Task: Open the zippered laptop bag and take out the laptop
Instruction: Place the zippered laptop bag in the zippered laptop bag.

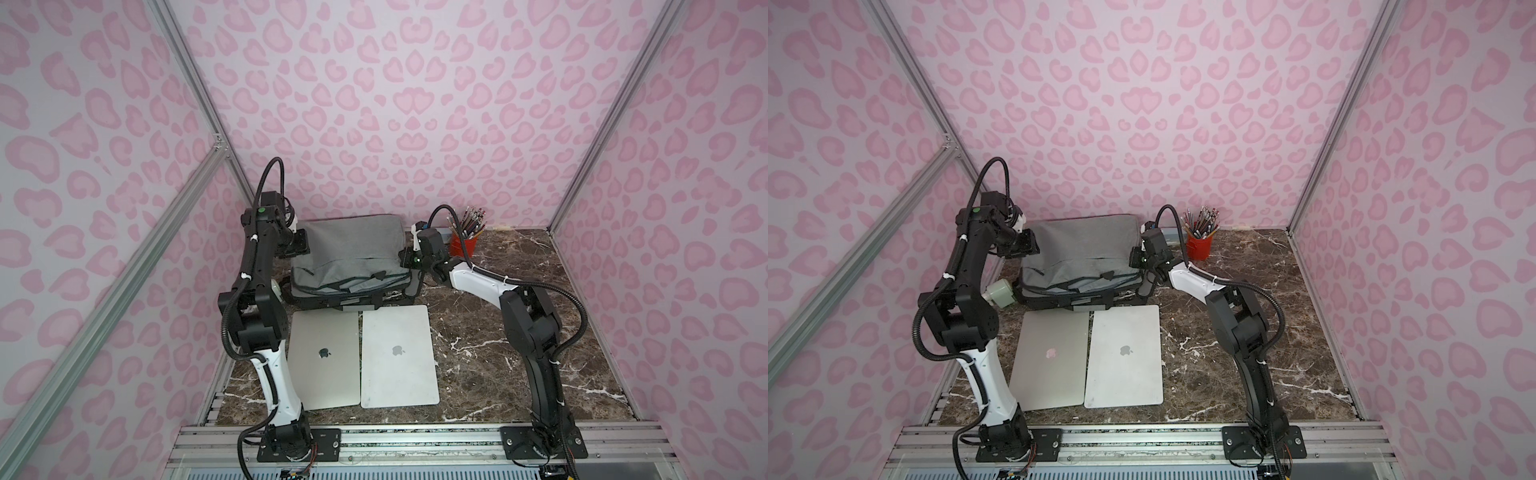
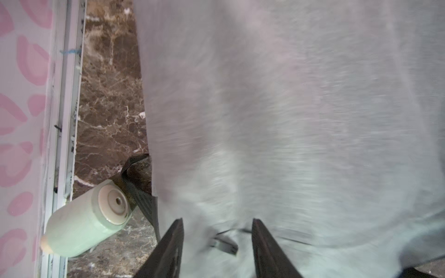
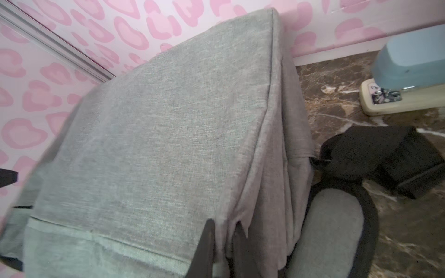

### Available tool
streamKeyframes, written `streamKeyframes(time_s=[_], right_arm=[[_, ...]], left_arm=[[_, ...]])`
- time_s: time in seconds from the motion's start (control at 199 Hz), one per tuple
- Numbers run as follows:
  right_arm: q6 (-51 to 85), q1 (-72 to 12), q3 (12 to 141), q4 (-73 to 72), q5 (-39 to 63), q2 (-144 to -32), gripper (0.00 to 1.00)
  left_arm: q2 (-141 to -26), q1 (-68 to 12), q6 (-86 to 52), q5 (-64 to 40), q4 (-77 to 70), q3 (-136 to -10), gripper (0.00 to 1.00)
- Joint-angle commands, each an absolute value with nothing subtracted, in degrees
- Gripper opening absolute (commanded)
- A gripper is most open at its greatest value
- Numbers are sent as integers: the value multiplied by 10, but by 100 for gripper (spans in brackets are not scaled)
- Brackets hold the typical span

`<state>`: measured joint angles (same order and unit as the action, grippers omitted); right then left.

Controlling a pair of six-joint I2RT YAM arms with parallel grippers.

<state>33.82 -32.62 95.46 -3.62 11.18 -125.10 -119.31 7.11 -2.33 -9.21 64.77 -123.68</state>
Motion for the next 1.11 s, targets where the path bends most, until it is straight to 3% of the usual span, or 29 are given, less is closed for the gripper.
streamKeyframes(time_s=[0.0,0.181,0.241,0.306,0.542,0.974,1.1], right_arm=[[335,-328,958,-77,125,-1260,3],[342,-329,948,-86,126,-1256,5],[336,-329,949,-86,127,-1253,13],[325,-329,954,-81,125,-1247,31],[271,-330,955,-44,103,-1208,57],[152,-332,787,-66,-7,-1023,87],[138,-336,710,-93,-30,-960,89]], left_arm=[[-1178,70,10,-92,657,-1244,53],[-1178,70,18,-131,673,-1246,59],[-1159,66,24,-157,660,-1222,61],[-1129,55,47,-158,629,-1178,62],[-1018,12,137,-187,511,-1007,67],[-947,-105,329,-92,404,-814,76],[-960,-121,347,-59,371,-793,76]])
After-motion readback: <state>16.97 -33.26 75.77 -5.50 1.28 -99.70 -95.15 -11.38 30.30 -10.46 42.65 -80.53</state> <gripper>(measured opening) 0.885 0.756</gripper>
